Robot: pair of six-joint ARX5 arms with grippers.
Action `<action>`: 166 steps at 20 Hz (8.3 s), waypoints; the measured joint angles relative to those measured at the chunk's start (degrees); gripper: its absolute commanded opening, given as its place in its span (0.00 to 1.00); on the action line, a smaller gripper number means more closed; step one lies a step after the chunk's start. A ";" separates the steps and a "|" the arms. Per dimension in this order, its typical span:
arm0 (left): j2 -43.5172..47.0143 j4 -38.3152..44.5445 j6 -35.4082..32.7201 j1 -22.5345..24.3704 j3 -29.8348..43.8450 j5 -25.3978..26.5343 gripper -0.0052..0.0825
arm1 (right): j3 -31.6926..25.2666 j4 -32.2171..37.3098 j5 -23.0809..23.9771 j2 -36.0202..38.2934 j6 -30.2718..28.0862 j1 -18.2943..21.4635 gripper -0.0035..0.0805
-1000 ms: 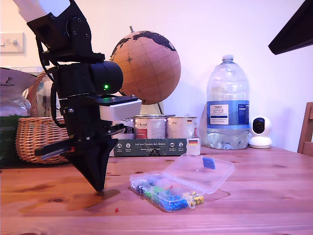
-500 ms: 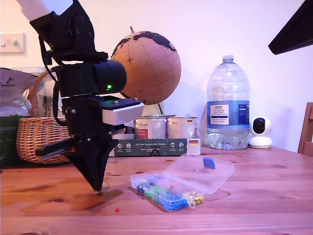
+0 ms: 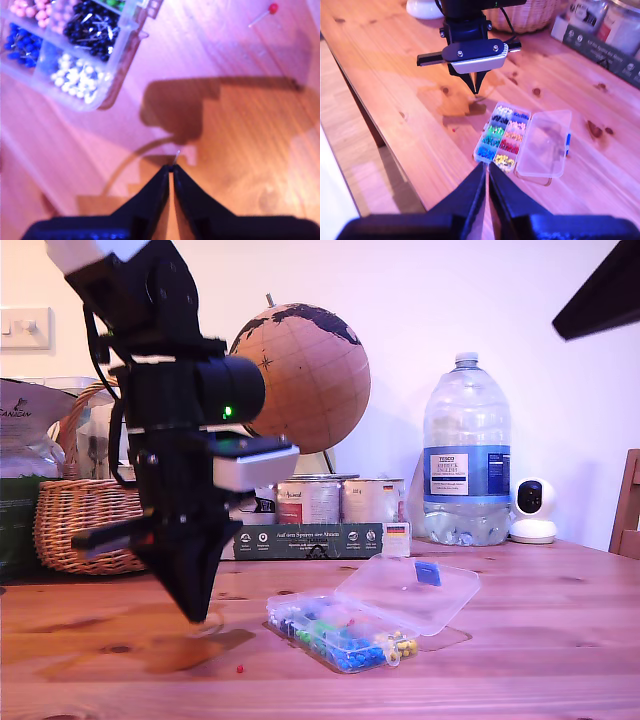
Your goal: Sort the loose pins on the table into their correct compartments
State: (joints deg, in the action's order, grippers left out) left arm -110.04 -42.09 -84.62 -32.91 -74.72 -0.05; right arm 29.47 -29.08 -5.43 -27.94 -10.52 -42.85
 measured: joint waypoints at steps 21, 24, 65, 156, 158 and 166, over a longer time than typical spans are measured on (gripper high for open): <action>4.15 12.85 7.93 -4.92 -0.02 -8.46 0.03 | 0.00 0.39 0.00 0.00 0.00 0.00 0.03; 4.15 15.47 7.93 -5.33 -0.02 -9.27 0.03 | 0.00 0.39 0.00 0.00 -0.02 0.00 0.03; -2.60 20.31 8.28 -5.92 -0.02 -7.30 0.03 | 0.00 0.31 0.00 -0.02 0.00 0.00 0.03; 1.01 -8.96 123.30 -15.74 -0.17 1.68 0.25 | 0.00 6.05 -9.20 -17.70 4.52 0.00 0.03; 0.81 -8.87 123.30 -15.54 -0.17 1.70 0.25 | 0.00 6.05 -9.20 -17.70 4.52 0.00 0.03; 0.74 -8.37 123.30 -14.58 -0.17 1.33 0.25 | 0.00 6.05 -9.20 -17.70 4.52 0.00 0.03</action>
State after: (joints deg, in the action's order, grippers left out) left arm -109.30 -50.46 38.68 -47.48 -74.89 1.28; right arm 29.47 -23.03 -14.63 -45.65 -6.00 -42.85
